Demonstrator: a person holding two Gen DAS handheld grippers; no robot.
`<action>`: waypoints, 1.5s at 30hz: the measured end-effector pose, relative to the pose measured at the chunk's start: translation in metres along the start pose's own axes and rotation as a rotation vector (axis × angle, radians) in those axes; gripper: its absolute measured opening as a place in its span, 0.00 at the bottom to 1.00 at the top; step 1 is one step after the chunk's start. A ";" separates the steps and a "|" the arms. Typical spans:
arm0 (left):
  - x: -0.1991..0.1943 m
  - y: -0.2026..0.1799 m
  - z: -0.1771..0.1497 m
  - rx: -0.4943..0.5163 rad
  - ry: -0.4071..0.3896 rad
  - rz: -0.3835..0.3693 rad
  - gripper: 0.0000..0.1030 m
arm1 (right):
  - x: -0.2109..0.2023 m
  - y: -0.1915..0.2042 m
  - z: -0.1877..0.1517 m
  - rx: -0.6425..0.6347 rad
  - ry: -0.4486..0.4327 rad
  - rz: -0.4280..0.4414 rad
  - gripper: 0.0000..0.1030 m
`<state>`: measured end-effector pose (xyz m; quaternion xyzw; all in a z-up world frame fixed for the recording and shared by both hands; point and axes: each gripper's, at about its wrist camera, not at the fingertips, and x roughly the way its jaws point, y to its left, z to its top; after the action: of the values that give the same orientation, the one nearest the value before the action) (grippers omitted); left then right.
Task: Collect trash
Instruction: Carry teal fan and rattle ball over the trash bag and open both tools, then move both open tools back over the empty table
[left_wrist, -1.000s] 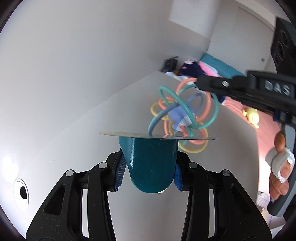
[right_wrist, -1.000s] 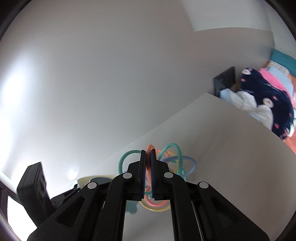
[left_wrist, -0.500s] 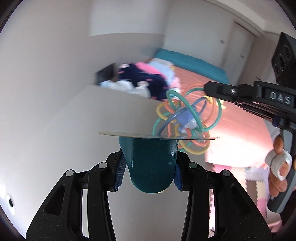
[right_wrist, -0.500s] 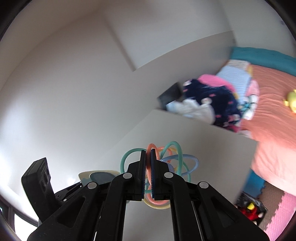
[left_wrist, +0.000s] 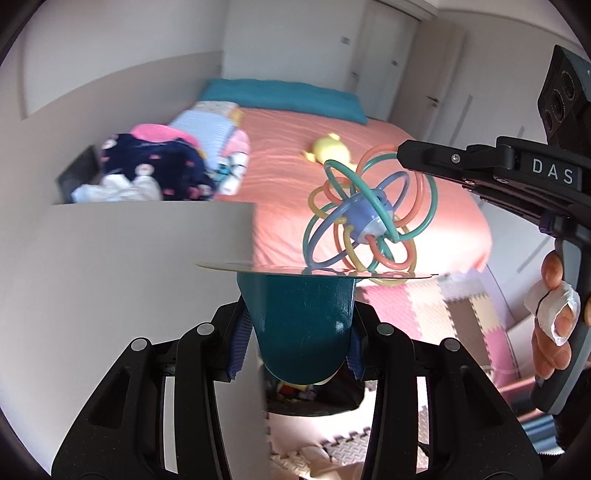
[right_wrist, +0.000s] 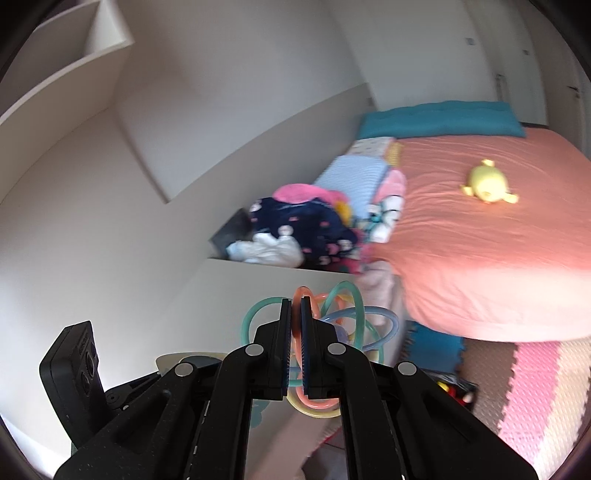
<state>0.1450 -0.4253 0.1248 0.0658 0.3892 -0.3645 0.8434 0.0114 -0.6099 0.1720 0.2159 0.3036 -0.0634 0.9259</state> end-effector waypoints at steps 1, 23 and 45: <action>-0.001 -0.008 -0.003 0.011 0.006 -0.010 0.41 | -0.004 -0.010 -0.002 0.013 -0.003 -0.017 0.05; 0.074 -0.075 0.005 0.149 0.155 -0.119 0.41 | -0.036 -0.095 -0.020 0.118 0.035 -0.127 0.06; 0.084 -0.037 -0.014 0.043 0.245 0.049 0.94 | -0.028 -0.101 -0.036 0.139 0.079 -0.241 0.73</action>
<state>0.1485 -0.4938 0.0627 0.1375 0.4796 -0.3412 0.7967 -0.0558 -0.6853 0.1257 0.2438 0.3581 -0.1864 0.8818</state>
